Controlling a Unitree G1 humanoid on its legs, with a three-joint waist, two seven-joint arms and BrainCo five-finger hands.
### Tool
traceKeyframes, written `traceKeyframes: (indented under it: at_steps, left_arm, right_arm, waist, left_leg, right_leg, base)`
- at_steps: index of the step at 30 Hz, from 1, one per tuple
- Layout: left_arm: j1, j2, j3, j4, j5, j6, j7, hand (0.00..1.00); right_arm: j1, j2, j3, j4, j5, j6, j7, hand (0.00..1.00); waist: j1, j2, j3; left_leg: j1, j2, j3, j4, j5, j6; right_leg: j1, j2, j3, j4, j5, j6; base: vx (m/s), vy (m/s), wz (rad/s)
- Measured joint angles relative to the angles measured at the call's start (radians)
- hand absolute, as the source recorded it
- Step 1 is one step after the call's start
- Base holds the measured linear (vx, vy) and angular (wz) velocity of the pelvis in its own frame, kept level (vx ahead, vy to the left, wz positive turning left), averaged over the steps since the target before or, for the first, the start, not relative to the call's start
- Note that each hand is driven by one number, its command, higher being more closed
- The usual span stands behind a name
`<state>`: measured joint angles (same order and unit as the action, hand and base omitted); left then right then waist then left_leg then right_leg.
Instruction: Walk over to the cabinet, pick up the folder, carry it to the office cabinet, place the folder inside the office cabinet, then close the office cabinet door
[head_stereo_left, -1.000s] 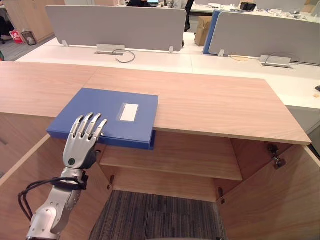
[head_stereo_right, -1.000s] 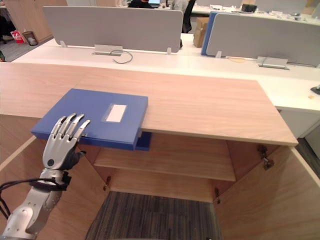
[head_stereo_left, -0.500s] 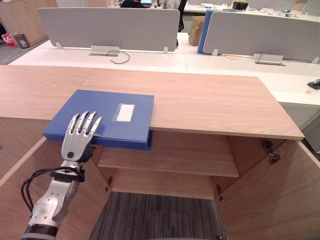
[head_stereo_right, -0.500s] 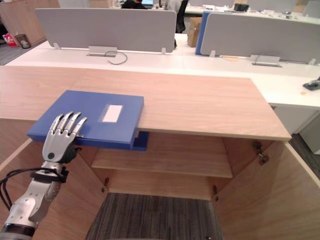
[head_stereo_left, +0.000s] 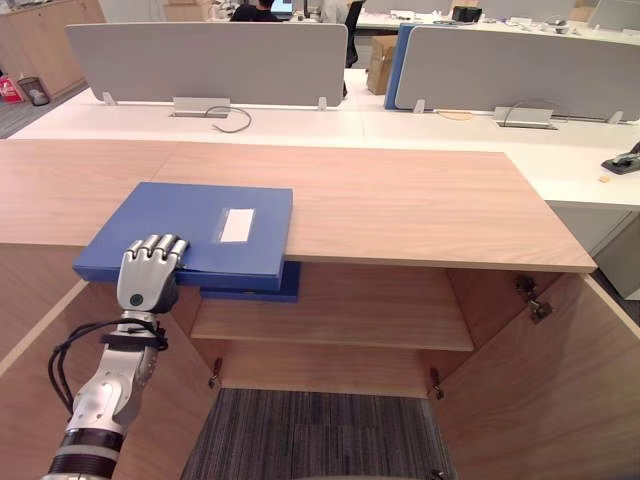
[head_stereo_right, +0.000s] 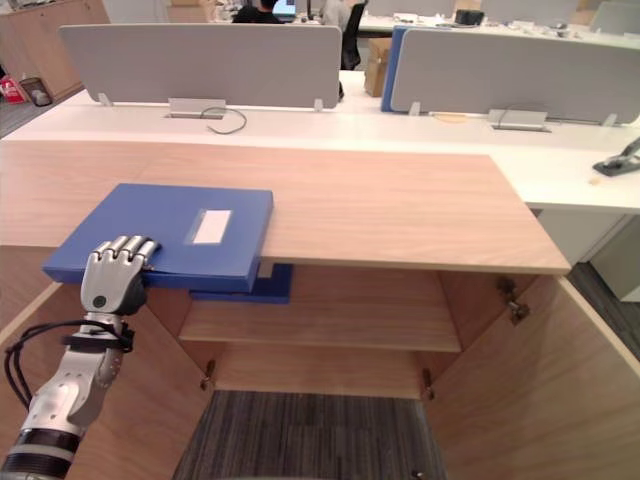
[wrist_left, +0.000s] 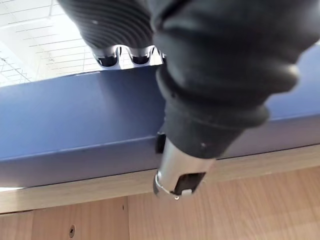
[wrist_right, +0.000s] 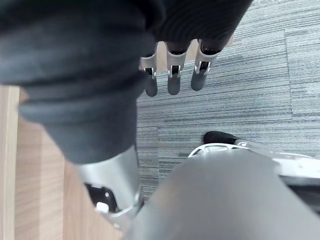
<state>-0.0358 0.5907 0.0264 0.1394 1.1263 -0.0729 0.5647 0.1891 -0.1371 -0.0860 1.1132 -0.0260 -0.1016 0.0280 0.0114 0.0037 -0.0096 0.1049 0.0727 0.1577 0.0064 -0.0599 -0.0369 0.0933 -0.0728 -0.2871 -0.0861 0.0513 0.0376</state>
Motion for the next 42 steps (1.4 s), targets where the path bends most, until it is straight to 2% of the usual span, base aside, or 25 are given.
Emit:
traceKeyframes:
  at_steps: [8, 10, 12, 14, 15, 16, 17, 18, 19, 20, 21, 23, 26, 27, 28, 29, 31, 32, 33, 35, 38, 42]
  left_arm:
    - [-0.032, -0.003, 0.0, 0.016, 0.017, 0.009, 0.01, 1.0]
    - [-0.035, -0.024, 0.005, 0.01, 0.017, 0.015, 0.01, 1.0]
    - [-0.022, -0.1, 0.026, -0.05, 0.01, 0.026, 0.005, 1.0]
    - [0.036, -0.212, 0.046, -0.201, -0.023, 0.032, -0.032, 1.0]
    - [0.082, -0.284, 0.047, -0.309, -0.108, 0.013, -0.056, 1.0]
    - [0.101, -0.315, 0.047, -0.356, -0.153, -0.007, -0.066, 1.0]
    - [0.131, -0.36, 0.044, -0.432, -0.278, -0.057, -0.098, 1.0]
    - [0.144, -0.379, 0.043, -0.466, -0.479, -0.123, -0.147, 1.0]
    - [0.144, -0.381, 0.044, -0.478, -0.757, -0.193, -0.198, 1.0]
    - [0.145, -0.384, 0.044, -0.483, -0.809, -0.204, -0.208, 1.0]
    - [0.181, -0.426, 0.031, -0.491, -1.287, -0.265, -0.34, 1.0]
    - [0.232, -0.466, 0.032, -0.49, -1.554, -0.265, -0.437, 1.0]
    - [0.27, -0.498, 0.029, -0.492, -1.729, -0.265, -0.489, 1.0]
    - [0.281, -0.506, 0.011, -0.5, -1.795, -0.266, -0.503, 1.0]
    - [0.291, -0.508, -0.032, -0.511, -1.862, -0.266, -0.519, 1.0]
    - [0.296, -0.506, -0.055, -0.514, -1.883, -0.265, -0.531, 1.0]
    - [0.306, -0.509, -0.101, -0.518, -1.915, -0.263, -0.558, 1.0]
    - [0.331, -0.512, -0.091, -0.542, -1.934, -0.261, -0.559, 1.0]
    - [0.342, -0.514, -0.084, -0.55, -1.939, -0.261, -0.56, 1.0]
    - [0.365, -0.538, -0.053, -0.566, -1.958, -0.261, -0.561, 1.0]
    - [0.378, -0.553, -0.038, -0.566, -1.964, -0.258, -0.56, 1.0]
    - [0.385, -0.565, -0.043, -0.575, -1.926, -0.235, -0.56, 1.0]
  right_arm:
    - [-0.003, 0.0, 0.001, -0.001, -0.001, 0.0, 0.0, 0.0]
    - [-0.004, 0.0, 0.001, -0.001, -0.001, 0.0, 0.0, 0.0]
    - [-0.005, 0.0, 0.001, -0.001, 0.0, 0.0, 0.0, 0.0]
    - [-0.004, 0.002, -0.001, -0.001, 0.001, 0.003, -0.001, 0.0]
    - [-0.003, 0.002, -0.003, -0.003, 0.003, 0.005, -0.002, 0.0]
    - [-0.003, 0.002, -0.005, -0.003, 0.004, 0.006, -0.002, 0.0]
    - [-0.003, 0.002, -0.011, -0.006, 0.005, 0.013, -0.002, 0.0]
    - [0.0, 0.002, -0.014, -0.011, 0.006, 0.02, -0.002, 0.0]
    - [0.0, 0.002, -0.031, -0.011, 0.007, 0.027, -0.002, 0.0]
    - [0.0, 0.003, -0.036, -0.011, 0.007, 0.029, -0.002, 0.0]
    - [0.0, 0.006, -0.046, -0.011, 0.056, 0.035, -0.001, 0.0]
    - [0.001, 0.014, -0.052, -0.008, 0.16, 0.033, -0.001, 0.0]
    - [-0.004, 0.034, -0.09, 0.001, 0.273, 0.032, -0.003, 0.0]
    - [-0.046, 0.043, -0.09, 0.01, 0.342, 0.033, -0.015, 0.0]
    - [-0.115, 0.057, -0.081, 0.026, 0.431, 0.025, -0.065, 0.0]
    - [-0.137, 0.063, -0.09, 0.028, 0.463, 0.018, -0.075, 0.0]
    - [-0.164, 0.104, -0.111, -0.095, 0.551, -0.011, -0.091, 0.0]
    - [-0.159, 0.129, -0.12, -0.213, 0.576, -0.023, -0.109, 0.0]
    - [-0.15, 0.136, -0.12, -0.274, 0.587, -0.03, -0.116, 0.0]
    - [-0.093, 0.154, -0.133, -0.515, 0.597, -0.063, -0.165, 0.0]
    - [-0.034, 0.195, -0.171, -0.737, 0.593, -0.087, -0.229, 0.0]
    - [0.003, 0.206, -0.169, -0.982, 0.522, -0.09, -0.306, 0.0]
  waist:
    - [-0.008, -0.001, -0.001]
    - [-0.011, -0.002, -0.001]
    - [-0.009, -0.002, -0.001]
    - [-0.008, -0.002, 0.0]
    - [-0.007, -0.001, 0.001]
    - [-0.006, -0.001, 0.002]
    - [-0.004, -0.001, 0.004]
    - [-0.002, 0.002, 0.005]
    - [0.002, 0.004, 0.005]
    - [0.002, 0.005, 0.005]
    - [0.001, 0.006, 0.006]
    - [-0.002, 0.002, 0.009]
    - [0.008, -0.001, 0.014]
    - [0.014, -0.003, 0.021]
    - [0.027, -0.005, 0.027]
    - [0.029, -0.006, 0.028]
    - [0.051, -0.004, 0.027]
    - [0.048, 0.0, 0.03]
    - [0.045, 0.001, 0.031]
    - [0.037, 0.001, 0.031]
    - [0.034, -0.001, 0.033]
    - [0.03, 0.001, 0.034]
  left_leg:
    - [0.001, 0.0, 0.002, -0.002, 0.0, 0.0]
    - [0.002, -0.001, 0.002, -0.003, 0.0, 0.0]
    - [0.001, -0.003, 0.002, -0.004, 0.0, 0.0]
    - [0.001, -0.006, 0.001, -0.006, 0.0, 0.0]
    - [0.0, -0.008, -0.001, -0.009, 0.001, 0.002]
    - [0.0, -0.009, -0.002, -0.01, 0.002, 0.003]
    - [0.001, -0.011, -0.004, -0.013, 0.004, 0.006]
    - [0.001, -0.013, -0.005, -0.014, 0.006, 0.009]
    - [0.001, -0.014, -0.007, -0.016, 0.008, 0.011]
    - [0.002, -0.015, -0.008, -0.016, 0.009, 0.011]
    - [0.0, -0.018, -0.012, -0.022, 0.014, 0.013]
    - [-0.006, -0.017, -0.02, -0.025, 0.016, 0.013]
    - [-0.018, -0.02, -0.031, -0.023, 0.019, 0.014]
    - [-0.022, -0.02, -0.035, -0.024, 0.019, 0.015]
    - [-0.021, -0.021, -0.037, -0.023, 0.023, 0.016]
    - [-0.021, -0.021, -0.039, -0.023, 0.025, 0.016]
    - [-0.021, -0.021, -0.042, -0.018, 0.026, 0.016]
    - [-0.019, -0.021, -0.04, -0.019, 0.026, 0.016]
    - [-0.019, -0.021, -0.038, -0.019, 0.026, 0.016]
    - [-0.017, -0.021, -0.034, -0.02, 0.026, 0.016]
    - [-0.009, -0.018, -0.02, -0.02, 0.024, 0.016]
    - [0.005, -0.013, 0.009, -0.016, 0.014, 0.012]
  right_leg:
    - [0.0, 0.0, 0.002, -0.001, 0.001, 0.001]
    - [0.0, -0.001, 0.001, -0.001, 0.002, 0.003]
    - [-0.001, -0.003, 0.0, -0.001, 0.003, 0.004]
    - [-0.001, -0.006, -0.002, -0.001, 0.003, 0.005]
    - [-0.002, -0.008, -0.003, -0.001, 0.003, 0.005]
    - [-0.002, -0.009, -0.004, -0.001, 0.003, 0.005]
    - [-0.002, -0.011, -0.006, -0.001, 0.004, 0.005]
    - [-0.001, -0.012, -0.008, -0.001, 0.004, 0.006]
    - [-0.001, -0.014, -0.009, -0.001, 0.005, 0.008]
    - [-0.001, -0.014, -0.009, -0.001, 0.005, 0.008]
    - [0.0, -0.018, -0.012, -0.001, 0.007, 0.011]
    - [-0.002, -0.021, -0.011, 0.0, 0.008, 0.012]
    - [-0.007, -0.024, -0.019, 0.001, 0.008, 0.013]
    - [-0.008, -0.025, -0.023, 0.003, 0.007, 0.013]
    - [-0.008, -0.025, -0.025, 0.005, 0.007, 0.013]
    - [-0.008, -0.024, -0.027, 0.006, 0.007, 0.013]
    - [-0.006, -0.025, -0.036, 0.006, 0.007, 0.013]
    - [-0.006, -0.026, -0.034, 0.006, 0.007, 0.013]
    - [-0.006, -0.026, -0.033, 0.006, 0.007, 0.013]
    - [-0.006, -0.027, -0.031, 0.006, 0.007, 0.013]
    - [-0.006, -0.025, -0.017, 0.007, 0.007, 0.013]
    - [-0.004, -0.023, 0.011, 0.012, 0.008, 0.013]
  base:
    - [0.0, 0.002, 0.0]
    - [0.0, 0.0, 0.0]
    - [0.0, 0.0, 0.0]
    - [0.0, 0.0, 0.0]
    - [0.0, 0.0, 0.0]
    - [0.0, 0.0, 0.05]
    - [0.0, 0.0, 0.06]
    - [0.0, 0.0, 0.06]
    - [0.0, 0.0, 0.04]
    - [-0.04, 0.01, 0.06]
    - [-0.06, 0.013, 0.04]
    - [-0.07, 0.012, 0.09]
    - [-0.03, 0.008, 0.13]
    - [-0.02, 0.005, 0.09]
    - [-0.03, 0.005, 0.09]
    - [-0.02, -0.001, 0.13]
    - [0.01, 0.003, 0.12]
    - [0.0, 0.0, 0.0]
    - [0.02, 0.025, -0.05]
    - [0.0, 0.016, -0.05]
    - [-0.02, 0.012, -0.15]
    - [-0.05, 0.015, -0.23]
